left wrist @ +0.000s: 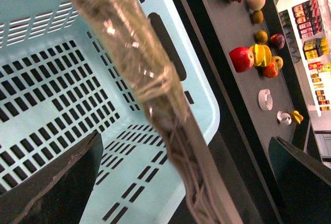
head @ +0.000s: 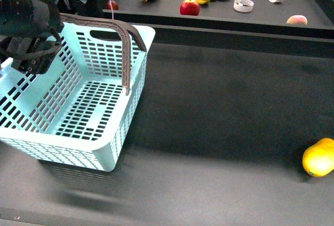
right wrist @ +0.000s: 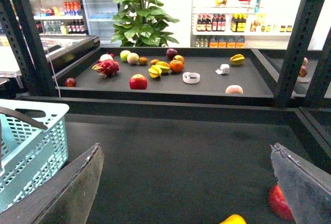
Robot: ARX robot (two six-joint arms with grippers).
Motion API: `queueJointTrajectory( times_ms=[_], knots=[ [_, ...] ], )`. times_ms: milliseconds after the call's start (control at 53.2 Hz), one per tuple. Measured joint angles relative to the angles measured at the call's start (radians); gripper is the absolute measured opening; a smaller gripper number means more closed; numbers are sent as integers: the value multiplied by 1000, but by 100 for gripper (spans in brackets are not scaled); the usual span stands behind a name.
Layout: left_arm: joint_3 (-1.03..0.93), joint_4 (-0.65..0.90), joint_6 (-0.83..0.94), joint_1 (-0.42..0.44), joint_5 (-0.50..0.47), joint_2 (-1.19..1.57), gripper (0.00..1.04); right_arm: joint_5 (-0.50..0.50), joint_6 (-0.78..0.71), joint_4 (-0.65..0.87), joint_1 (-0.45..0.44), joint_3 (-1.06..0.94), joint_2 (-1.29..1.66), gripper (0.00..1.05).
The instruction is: Pick mango with right arm and hold basket with left
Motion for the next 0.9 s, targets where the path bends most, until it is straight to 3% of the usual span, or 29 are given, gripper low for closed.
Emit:
queueJointTrajectory(
  times_ms=[301, 677, 865, 903],
  knots=[
    [142, -14, 2, 38, 20, 125, 98, 0, 0, 0, 0, 0, 0, 97],
    [209, -52, -1, 41, 22, 172, 30, 0, 0, 0, 0, 0, 0, 97],
    [206, -81, -40, 35, 51, 150, 9, 0, 0, 0, 0, 0, 0, 97],
    [197, -82, -5, 33, 50, 143, 9, 0, 0, 0, 0, 0, 0, 97]
  ],
)
